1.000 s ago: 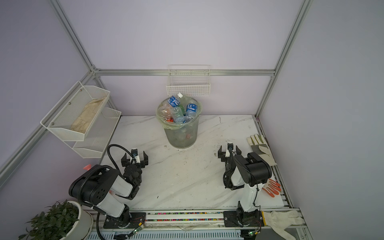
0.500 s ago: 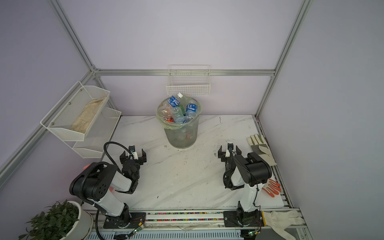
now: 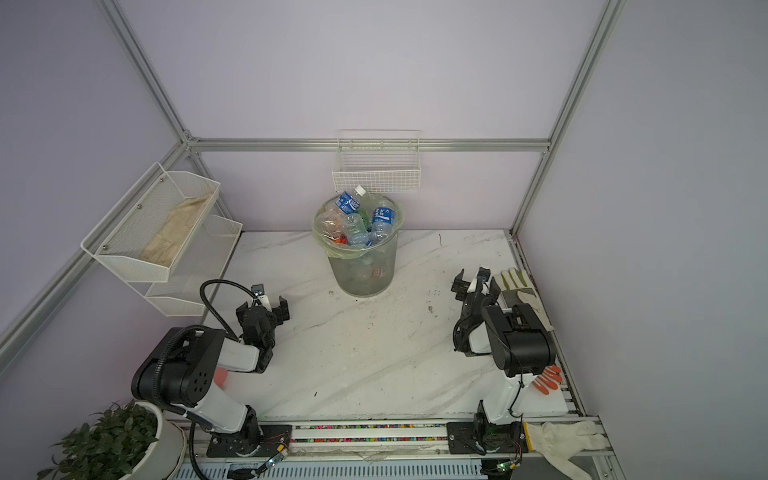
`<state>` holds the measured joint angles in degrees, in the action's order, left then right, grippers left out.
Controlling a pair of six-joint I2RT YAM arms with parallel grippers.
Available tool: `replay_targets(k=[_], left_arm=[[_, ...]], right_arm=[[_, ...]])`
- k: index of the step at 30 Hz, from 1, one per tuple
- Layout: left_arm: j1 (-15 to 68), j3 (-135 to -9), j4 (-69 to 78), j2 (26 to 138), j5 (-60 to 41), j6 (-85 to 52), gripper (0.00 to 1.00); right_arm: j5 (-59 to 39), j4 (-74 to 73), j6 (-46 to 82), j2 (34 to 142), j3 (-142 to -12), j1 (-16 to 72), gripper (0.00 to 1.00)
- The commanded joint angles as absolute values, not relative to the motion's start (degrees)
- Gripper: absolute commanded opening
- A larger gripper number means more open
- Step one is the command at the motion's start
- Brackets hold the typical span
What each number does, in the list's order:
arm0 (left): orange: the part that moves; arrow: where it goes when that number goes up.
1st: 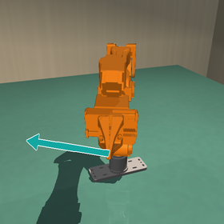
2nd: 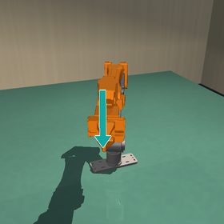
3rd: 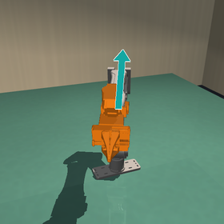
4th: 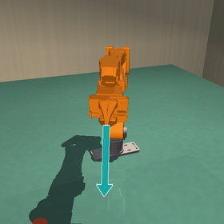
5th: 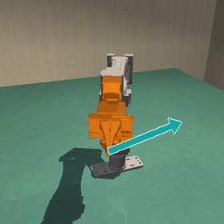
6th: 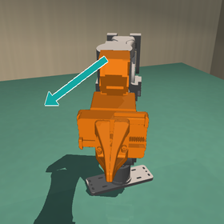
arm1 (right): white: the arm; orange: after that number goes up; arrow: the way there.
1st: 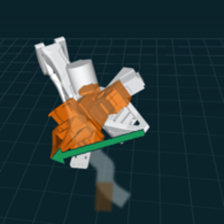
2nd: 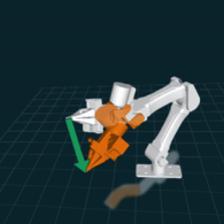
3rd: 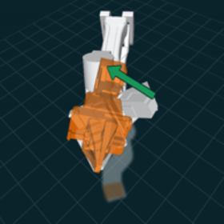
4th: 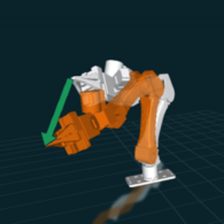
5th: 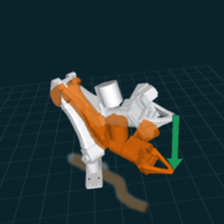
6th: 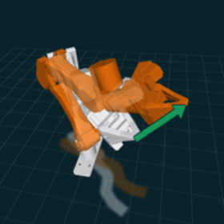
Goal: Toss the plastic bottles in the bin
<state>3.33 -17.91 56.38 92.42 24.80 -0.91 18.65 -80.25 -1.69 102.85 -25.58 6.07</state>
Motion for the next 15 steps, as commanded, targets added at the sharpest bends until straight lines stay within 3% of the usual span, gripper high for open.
replay_targets(k=[1,8,15], left_arm=[[2.9,-20.9,57.4,90.9,24.1,-2.0,1.0],[3.4,-17.1,64.0,90.6,10.5,3.9,1.0],[-0.6,-21.2,54.8,89.8,3.2,1.0,1.0]], right_arm=[[15.6,-80.3,-1.7,102.1,-25.0,6.3,0.97],[8.6,-86.5,-4.7,101.9,-21.4,6.7,0.97],[8.5,-85.8,-1.7,102.1,-21.9,5.1,0.97]])
